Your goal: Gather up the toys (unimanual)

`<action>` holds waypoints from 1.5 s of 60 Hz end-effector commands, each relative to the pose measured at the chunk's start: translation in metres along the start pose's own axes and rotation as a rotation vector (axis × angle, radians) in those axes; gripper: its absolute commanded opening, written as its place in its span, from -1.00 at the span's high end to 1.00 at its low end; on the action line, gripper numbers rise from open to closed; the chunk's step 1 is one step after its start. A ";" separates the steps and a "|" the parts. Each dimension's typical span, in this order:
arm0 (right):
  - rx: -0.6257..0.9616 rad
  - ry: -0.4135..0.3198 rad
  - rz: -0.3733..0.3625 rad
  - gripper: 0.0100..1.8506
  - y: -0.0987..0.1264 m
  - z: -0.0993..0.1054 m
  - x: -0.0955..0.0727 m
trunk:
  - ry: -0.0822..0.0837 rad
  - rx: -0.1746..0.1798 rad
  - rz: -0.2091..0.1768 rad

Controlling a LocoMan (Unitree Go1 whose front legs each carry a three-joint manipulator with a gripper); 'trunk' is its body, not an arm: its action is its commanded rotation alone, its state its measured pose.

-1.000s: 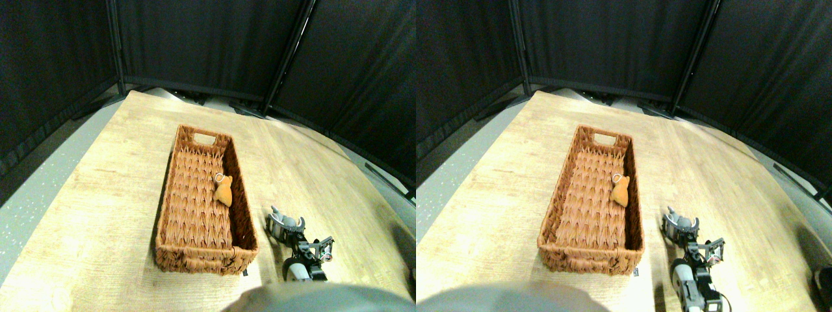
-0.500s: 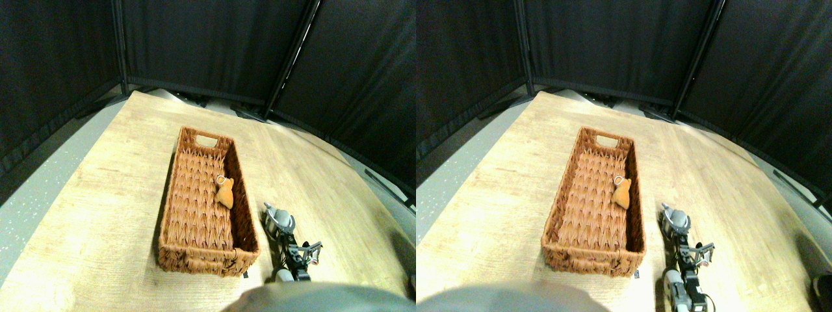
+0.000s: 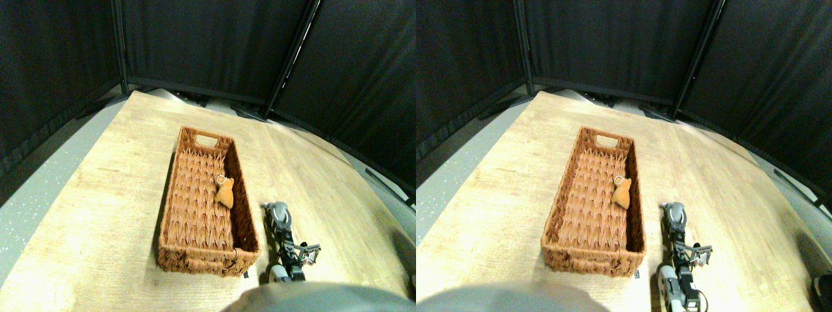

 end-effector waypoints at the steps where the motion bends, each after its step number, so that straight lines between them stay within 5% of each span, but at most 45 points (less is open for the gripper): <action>1: -0.062 0.049 0.044 0.95 0.017 0.000 0.002 | 0.007 -0.023 0.015; 11: -0.173 0.159 0.121 0.95 0.054 -0.012 -0.001 | -0.006 -0.038 0.016; 35: -0.236 0.257 0.158 0.95 0.105 -0.026 -0.001 | -0.034 -0.109 0.048; 56: -0.350 0.261 0.201 0.95 0.129 -0.043 -0.002 | -0.053 -0.169 0.082; 66: -0.398 0.325 0.206 0.95 0.135 -0.061 -0.003 | -0.061 -0.202 0.113; 75: -0.260 0.422 0.159 0.95 0.138 -0.081 -0.002 | -0.068 -0.224 0.140; 90: -0.274 0.455 0.160 0.95 0.141 -0.112 -0.004 | -0.080 -0.263 0.167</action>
